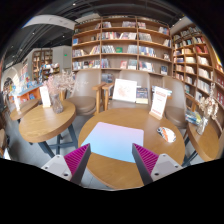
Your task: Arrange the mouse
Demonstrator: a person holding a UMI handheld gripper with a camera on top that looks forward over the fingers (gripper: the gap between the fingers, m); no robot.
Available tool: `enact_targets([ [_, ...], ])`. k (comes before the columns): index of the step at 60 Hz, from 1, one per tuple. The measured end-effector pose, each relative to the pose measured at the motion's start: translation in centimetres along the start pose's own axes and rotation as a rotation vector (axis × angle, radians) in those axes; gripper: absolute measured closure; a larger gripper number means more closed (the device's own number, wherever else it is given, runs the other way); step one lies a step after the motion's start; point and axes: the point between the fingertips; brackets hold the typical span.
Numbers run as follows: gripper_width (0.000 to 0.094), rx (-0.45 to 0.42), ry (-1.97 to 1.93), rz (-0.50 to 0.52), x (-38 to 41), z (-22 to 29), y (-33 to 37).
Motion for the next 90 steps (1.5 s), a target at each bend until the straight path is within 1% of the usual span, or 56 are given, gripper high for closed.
enact_targets([
  [4,0.0079,0.008,-0.009,-0.028,-1.3,-0.2,-0.1],
  [8,0.0076,0.014,-0.017,-0.065,-5.1,-0.6,-0.8],
  [9,0.0077,0.018,-0.022,-0.077,-3.9,-0.5,-0.2],
  [11,0.0076,0.017,-0.023,-0.088,-7.2,-0.7,-1.0],
  [22,0.0076,0.025,-0.077,-0.178,-14.7,-1.5,-1.4],
  [34,0.0077,0.024,-0.12,-0.259,-21.2,-2.1,-2.3],
  [44,0.0077,0.04,-0.121,-0.304,-25.3,-3.0,-4.1],
  [67,0.0081,0.073,-0.145,-0.316,-31.3,-4.8,-9.4],
  [79,0.0079,0.098,-0.19,-0.281,-32.9,-5.6,-12.6],
  [90,0.008,0.11,-0.184,-0.299,-35.1,-5.3,-14.7],
])
Point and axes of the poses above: the point between the fingertips, and its own axes, seen from behind it with the camera up: x to the left, z up, y backward, against the way the camera looks, and after that the axes turned 8 degrees about z, right-handed
